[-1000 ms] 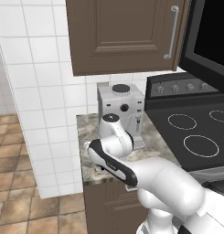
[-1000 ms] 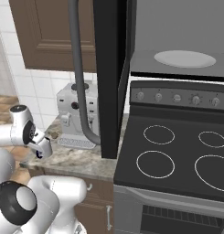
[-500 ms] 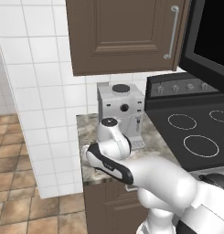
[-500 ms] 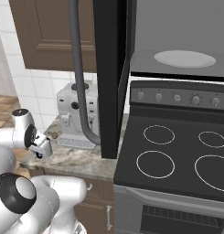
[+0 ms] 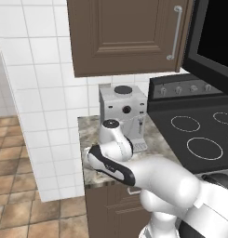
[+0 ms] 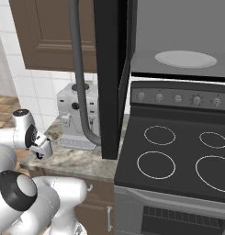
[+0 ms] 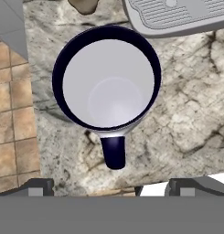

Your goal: Pick the mug from the counter and place it inside the microwave. Then close the microwave.

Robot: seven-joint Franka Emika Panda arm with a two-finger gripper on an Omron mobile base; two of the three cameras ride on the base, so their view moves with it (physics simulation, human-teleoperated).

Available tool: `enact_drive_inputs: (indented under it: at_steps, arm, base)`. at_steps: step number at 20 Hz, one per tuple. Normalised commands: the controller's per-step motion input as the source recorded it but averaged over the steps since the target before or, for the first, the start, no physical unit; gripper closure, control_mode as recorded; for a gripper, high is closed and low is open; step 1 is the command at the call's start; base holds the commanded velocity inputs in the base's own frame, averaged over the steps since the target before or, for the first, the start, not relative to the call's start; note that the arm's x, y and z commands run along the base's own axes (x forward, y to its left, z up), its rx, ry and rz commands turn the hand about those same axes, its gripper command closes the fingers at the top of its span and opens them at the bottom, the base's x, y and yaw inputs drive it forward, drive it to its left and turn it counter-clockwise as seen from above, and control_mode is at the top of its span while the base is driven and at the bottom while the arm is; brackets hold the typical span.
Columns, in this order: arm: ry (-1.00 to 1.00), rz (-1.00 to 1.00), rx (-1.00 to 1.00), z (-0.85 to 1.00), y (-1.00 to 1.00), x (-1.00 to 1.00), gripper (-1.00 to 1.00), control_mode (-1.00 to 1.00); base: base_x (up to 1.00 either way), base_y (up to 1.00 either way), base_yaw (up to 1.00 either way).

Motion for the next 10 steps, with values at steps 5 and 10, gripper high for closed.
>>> enact_drive_inputs:
  at_steps: [5, 10]
  arm:
    - [-0.02, 0.00, 0.00, 0.00, 0.00, 0.15, -1.00, -1.00]
    - [-0.04, 0.00, 0.00, 0.00, 0.00, 0.20, -1.00, -1.00]
  base:
    - [0.00, 0.00, 0.00]
    - [0.00, 0.00, 0.00]
